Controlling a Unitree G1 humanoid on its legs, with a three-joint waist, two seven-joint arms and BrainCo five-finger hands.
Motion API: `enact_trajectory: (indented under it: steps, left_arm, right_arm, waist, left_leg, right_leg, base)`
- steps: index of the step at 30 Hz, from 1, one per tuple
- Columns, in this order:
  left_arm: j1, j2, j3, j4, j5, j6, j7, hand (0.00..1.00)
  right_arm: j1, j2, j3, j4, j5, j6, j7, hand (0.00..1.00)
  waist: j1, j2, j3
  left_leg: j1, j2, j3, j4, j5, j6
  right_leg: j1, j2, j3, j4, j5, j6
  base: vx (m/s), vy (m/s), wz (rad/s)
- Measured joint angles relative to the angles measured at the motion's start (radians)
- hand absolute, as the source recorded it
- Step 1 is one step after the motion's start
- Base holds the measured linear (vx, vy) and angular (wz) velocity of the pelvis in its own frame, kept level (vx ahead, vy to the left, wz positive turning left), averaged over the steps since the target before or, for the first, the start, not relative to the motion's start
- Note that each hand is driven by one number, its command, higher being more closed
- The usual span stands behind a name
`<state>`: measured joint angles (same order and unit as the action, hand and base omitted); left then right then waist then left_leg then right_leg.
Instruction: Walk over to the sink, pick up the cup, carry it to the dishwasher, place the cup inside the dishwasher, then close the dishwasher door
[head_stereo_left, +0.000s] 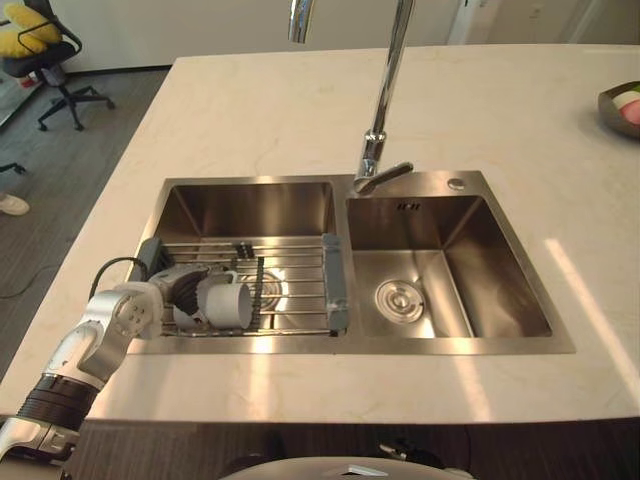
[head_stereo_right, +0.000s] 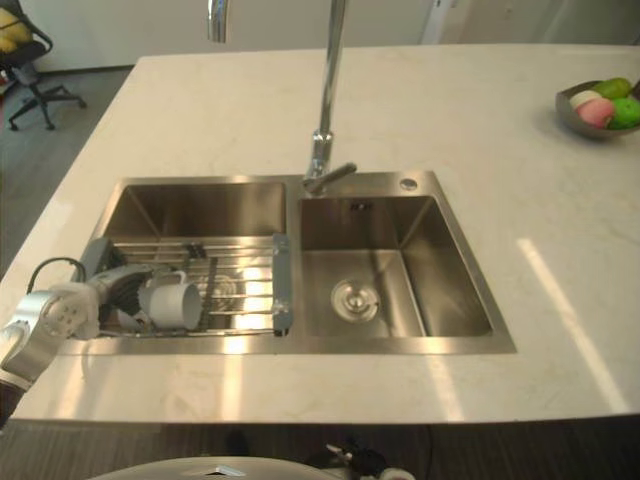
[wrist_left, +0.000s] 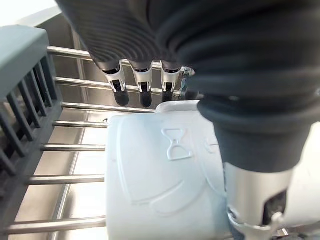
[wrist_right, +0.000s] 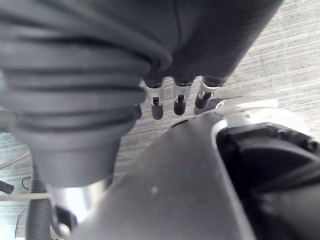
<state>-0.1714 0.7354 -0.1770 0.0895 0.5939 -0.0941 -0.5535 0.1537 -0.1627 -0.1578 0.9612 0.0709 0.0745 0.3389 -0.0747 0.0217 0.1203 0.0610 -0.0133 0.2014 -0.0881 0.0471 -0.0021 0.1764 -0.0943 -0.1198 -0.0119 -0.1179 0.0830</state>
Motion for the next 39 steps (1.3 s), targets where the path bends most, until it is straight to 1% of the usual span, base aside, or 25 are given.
enact_trajectory:
  steps: [6,10,13,16,19,23,27,32,36,39]
  left_arm:
    - [0.000,0.000,0.000,0.000,-0.001,0.009,0.008,0.00]
    - [-0.006,0.001,0.000,0.000,-0.002,0.006,0.043,0.00]
    - [-0.029,0.001,0.003,0.000,-0.002,0.004,0.054,0.00]
    - [-0.048,0.002,0.041,0.000,-0.003,-0.004,0.066,0.00]
    - [-0.054,0.006,0.065,-0.003,-0.003,-0.005,0.068,0.00]
    - [-0.054,0.016,0.067,-0.046,-0.003,-0.010,0.068,0.00]
    - [-0.054,0.016,0.067,-0.062,-0.003,-0.014,0.067,0.00]
    - [-0.053,0.016,0.067,-0.077,-0.003,-0.013,0.046,0.00]
    - [-0.046,0.016,0.067,-0.081,-0.003,-0.004,-0.001,0.00]
    - [-0.028,0.016,0.067,-0.105,-0.003,0.015,-0.040,0.00]
  right_arm:
    - [0.000,0.000,0.001,0.000,0.000,0.002,0.000,0.00]
    - [0.000,0.001,0.000,-0.001,0.000,0.013,0.000,0.00]
    - [0.000,0.002,0.000,-0.001,0.000,0.018,0.000,0.00]
    - [0.000,0.002,0.000,-0.001,0.000,0.018,0.000,0.00]
    - [0.001,0.002,0.000,-0.002,0.000,0.019,0.000,0.00]
    - [0.003,0.003,0.000,-0.002,0.000,0.020,0.000,0.00]
    - [0.003,0.004,-0.001,-0.002,0.000,0.020,0.000,0.00]
    - [0.003,0.005,-0.001,-0.002,0.000,0.020,0.000,0.00]
    - [0.003,0.005,0.000,-0.002,0.000,0.020,0.000,0.00]
    - [0.003,0.006,-0.001,-0.001,0.000,0.018,0.000,0.00]
  waist:
    - [-0.002,-0.001,0.000]
    - [0.000,-0.001,-0.001]
    - [0.004,-0.001,-0.001]
    - [0.006,-0.001,-0.001]
    - [0.008,-0.001,-0.001]
    - [0.015,-0.003,-0.002]
    - [0.017,-0.005,-0.003]
    - [0.017,-0.005,-0.003]
    - [0.017,-0.006,-0.003]
    - [0.017,-0.008,-0.002]
  left_leg:
    - [0.000,0.000,0.000,0.000,0.001,0.000]
    - [0.001,0.000,-0.001,0.000,0.002,0.001]
    - [0.001,0.000,-0.004,0.000,0.004,0.000]
    - [0.001,0.000,-0.006,0.000,0.006,0.000]
    - [0.001,0.000,-0.007,0.000,0.007,0.000]
    - [0.000,0.000,-0.009,0.000,0.008,0.000]
    - [0.000,-0.001,-0.010,0.000,0.008,0.000]
    - [0.000,-0.001,-0.011,0.000,0.008,0.000]
    - [-0.001,-0.001,-0.013,0.000,0.009,0.001]
    - [-0.002,-0.002,-0.014,0.000,0.009,0.001]
  right_leg:
    - [0.000,-0.001,0.000,0.001,0.000,0.000]
    - [0.001,-0.001,-0.001,0.002,0.000,0.000]
    - [0.002,-0.001,-0.004,0.003,0.000,0.000]
    - [0.002,-0.001,-0.005,0.005,0.000,0.000]
    - [0.001,-0.001,-0.006,0.007,0.000,0.000]
    - [0.001,-0.001,-0.008,0.007,0.000,0.000]
    - [0.002,-0.001,-0.010,0.007,0.000,0.000]
    - [0.002,-0.001,-0.011,0.007,0.000,0.000]
    - [0.002,-0.001,-0.013,0.007,0.000,0.000]
    - [0.002,-0.002,-0.015,0.007,0.000,0.000]
  base:
    - [0.00,0.000,0.00]
    - [0.00,0.000,0.00]
    - [0.00,0.000,0.01]
    - [0.00,0.000,0.00]
    - [0.00,0.000,0.00]
    - [0.00,0.000,0.00]
    - [0.00,0.000,0.00]
    - [0.00,0.000,0.00]
    - [0.00,0.000,0.00]
    - [0.00,0.001,0.01]
